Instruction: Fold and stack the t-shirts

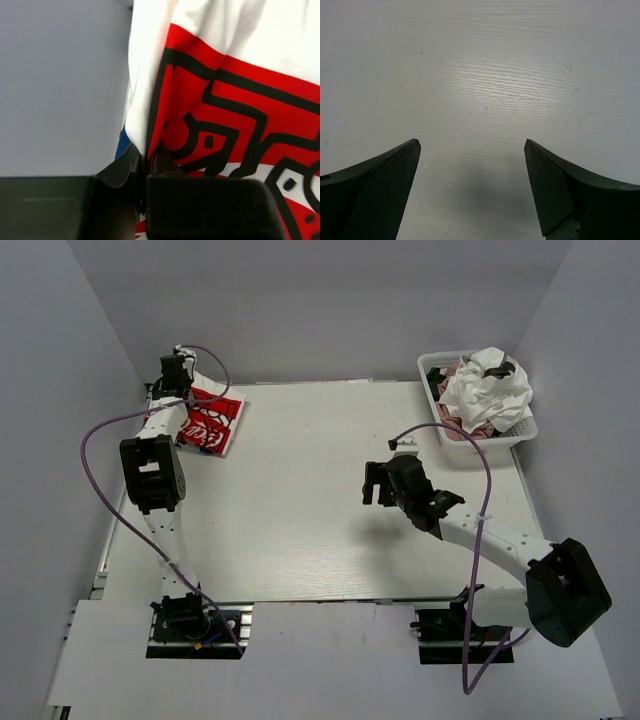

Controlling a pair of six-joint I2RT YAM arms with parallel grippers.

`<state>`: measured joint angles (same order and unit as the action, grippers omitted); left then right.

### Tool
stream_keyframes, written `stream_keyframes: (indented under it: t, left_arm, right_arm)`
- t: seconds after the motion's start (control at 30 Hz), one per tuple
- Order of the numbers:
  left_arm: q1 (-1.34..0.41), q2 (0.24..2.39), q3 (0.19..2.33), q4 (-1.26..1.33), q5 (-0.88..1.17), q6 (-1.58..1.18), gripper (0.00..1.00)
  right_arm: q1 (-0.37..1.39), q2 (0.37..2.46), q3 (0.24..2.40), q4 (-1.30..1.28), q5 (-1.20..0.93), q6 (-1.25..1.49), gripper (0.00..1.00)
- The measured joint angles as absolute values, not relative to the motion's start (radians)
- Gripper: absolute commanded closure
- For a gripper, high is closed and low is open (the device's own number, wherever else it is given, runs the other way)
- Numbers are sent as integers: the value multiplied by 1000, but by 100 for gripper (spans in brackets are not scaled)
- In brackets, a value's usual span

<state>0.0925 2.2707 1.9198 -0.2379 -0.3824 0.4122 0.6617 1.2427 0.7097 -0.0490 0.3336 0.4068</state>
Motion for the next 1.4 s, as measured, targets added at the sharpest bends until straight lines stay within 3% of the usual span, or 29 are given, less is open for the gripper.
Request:
stream_keyframes:
  t: [0.2, 0.27, 0.3, 0.37, 0.4, 0.5, 0.73, 0.9, 1.07, 1.2, 1.4]
  left_arm:
    - [134, 2346, 1943, -199, -434, 359, 100]
    - [142, 2358, 1946, -194, -448, 338, 79]
    - [145, 2361, 1946, -191, -459, 329, 54]
    - [150, 2368, 1948, -182, -490, 311, 34]
    - [153, 2370, 1949, -180, -506, 295, 18]
    - [156, 2379, 1970, -180, -562, 253, 0]
    - [167, 2376, 2049, -311, -615, 86, 0]
    - [162, 2287, 2002, -427, -482, -19, 0]
    - [120, 2059, 1839, -467, -257, -159, 0]
    - [56, 1755, 1582, -437, -70, -266, 0]
    - [-134, 1153, 908, -244, 117, -436, 0]
  right_arm:
    - [661, 1296, 751, -51, 322, 411, 10]
    - [661, 1302, 757, -51, 315, 415, 10]
    - [661, 1303, 757, -51, 313, 416, 10]
    - [661, 1303, 757, -52, 310, 419, 10]
    - [661, 1303, 757, -53, 308, 420, 10]
    - [661, 1306, 759, -56, 300, 427, 10]
    - [661, 1309, 765, -61, 269, 442, 10]
    - [661, 1275, 765, -73, 250, 447, 10]
    - [661, 1244, 776, -110, 239, 485, 10]
    - [661, 1225, 776, -142, 239, 522, 10]
    - [661, 1200, 768, -216, 279, 585, 10]
